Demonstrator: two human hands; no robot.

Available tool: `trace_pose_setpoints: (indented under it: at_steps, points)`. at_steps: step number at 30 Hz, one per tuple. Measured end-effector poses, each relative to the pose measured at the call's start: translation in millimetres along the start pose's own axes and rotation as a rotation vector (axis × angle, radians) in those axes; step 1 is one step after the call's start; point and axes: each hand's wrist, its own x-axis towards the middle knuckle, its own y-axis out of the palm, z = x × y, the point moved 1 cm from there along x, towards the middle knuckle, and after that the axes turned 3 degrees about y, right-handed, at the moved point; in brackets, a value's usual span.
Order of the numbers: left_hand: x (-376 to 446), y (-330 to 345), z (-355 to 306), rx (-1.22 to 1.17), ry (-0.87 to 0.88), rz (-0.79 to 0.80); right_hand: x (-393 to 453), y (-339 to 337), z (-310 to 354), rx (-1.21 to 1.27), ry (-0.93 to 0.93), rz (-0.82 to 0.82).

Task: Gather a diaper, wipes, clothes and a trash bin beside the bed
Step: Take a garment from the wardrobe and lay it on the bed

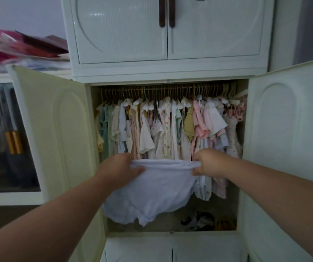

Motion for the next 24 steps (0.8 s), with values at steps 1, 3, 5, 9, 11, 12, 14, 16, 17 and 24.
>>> trace_pose_setpoints:
  at_steps: [1, 3, 5, 9, 11, 12, 14, 16, 17, 24]
  points:
    - [0.0, -1.8, -1.1, -0.004, -0.004, 0.007, -3.5, -3.3, -3.7, 0.025, 0.015, -0.010]
    - [2.4, -6.3, -9.2, -0.026, -0.002, 0.027, -11.3, -13.6, -9.7, 0.110, 0.061, -0.041]
    - [7.7, -9.9, -20.4, -0.020, 0.010, 0.044, -16.3, -23.6, -12.1, 0.158, 0.096, -0.084]
    - [17.2, -17.2, -47.1, -0.061, 0.001, -0.020, -26.5, -41.4, -23.2, 0.272, 0.166, -0.180]
    - [19.7, -19.7, -61.2, -0.096, -0.018, -0.046, -32.8, -49.9, -31.2, 0.366, 0.189, -0.228]
    - [20.3, -21.1, -67.9, -0.104, -0.026, -0.055, -35.5, -53.6, -33.9, 0.413, 0.193, -0.256]
    - [20.4, -23.8, -82.8, -0.124, -0.040, -0.072, -43.9, -61.2, -40.7, 0.494, 0.202, -0.309]
    - [18.8, -26.5, -95.8, -0.147, -0.057, -0.087, -53.9, -65.7, -45.6, 0.555, 0.182, -0.326]
    - [17.6, -28.0, -100.5, -0.152, -0.064, -0.095, -58.6, -67.0, -47.3, 0.578, 0.162, -0.324]
    - [-4.1, -36.7, -142.0, -0.141, -0.062, -0.092, -97.0, -79.2, -66.3, 0.595, 0.135, -0.298]
